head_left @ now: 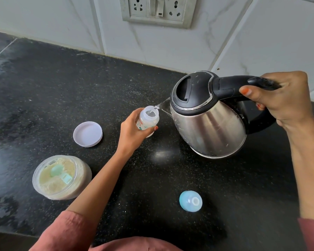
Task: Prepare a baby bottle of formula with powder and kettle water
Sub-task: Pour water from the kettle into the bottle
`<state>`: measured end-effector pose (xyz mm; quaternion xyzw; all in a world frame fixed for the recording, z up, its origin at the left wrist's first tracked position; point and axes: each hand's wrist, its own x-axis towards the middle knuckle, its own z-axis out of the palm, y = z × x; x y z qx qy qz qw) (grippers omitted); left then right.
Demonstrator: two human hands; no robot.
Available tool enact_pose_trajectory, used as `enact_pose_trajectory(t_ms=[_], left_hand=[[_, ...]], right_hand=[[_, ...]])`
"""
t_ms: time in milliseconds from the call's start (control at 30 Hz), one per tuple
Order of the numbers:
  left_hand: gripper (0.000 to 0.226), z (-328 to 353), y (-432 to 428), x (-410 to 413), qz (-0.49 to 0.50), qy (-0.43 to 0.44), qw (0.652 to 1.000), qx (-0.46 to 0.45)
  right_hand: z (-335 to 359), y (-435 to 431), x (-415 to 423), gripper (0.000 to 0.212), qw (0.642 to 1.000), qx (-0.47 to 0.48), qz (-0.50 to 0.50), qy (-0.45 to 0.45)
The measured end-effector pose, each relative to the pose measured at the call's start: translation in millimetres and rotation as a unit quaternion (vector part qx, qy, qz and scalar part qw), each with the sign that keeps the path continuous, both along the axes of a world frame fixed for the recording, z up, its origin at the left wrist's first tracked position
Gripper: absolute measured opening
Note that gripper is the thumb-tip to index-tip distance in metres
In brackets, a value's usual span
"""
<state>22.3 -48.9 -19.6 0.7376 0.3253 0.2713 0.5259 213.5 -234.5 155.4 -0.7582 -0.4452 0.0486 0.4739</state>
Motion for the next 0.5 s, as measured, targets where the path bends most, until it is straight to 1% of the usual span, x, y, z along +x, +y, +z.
enact_pose_trajectory(t_ms=[200, 400, 500], left_hand=[[0.061, -1.0, 0.6, -0.4, 0.004, -0.004, 1.0, -0.003], [0.06, 0.0, 0.7, -1.0, 0.003, -0.007, 1.0, -0.002], [0.061, -0.2, 0.6, -1.7, 0.003, -0.004, 1.0, 0.0]], right_hand=[[0.9, 1.6, -0.3, 0.083, 1.0, 0.0, -0.006, -0.004], [1.0, 2.8, 0.3, 0.074, 1.0, -0.008, -0.016, -0.01], [0.6, 3.5, 0.7, 0.079, 1.0, -0.01, -0.016, -0.013]])
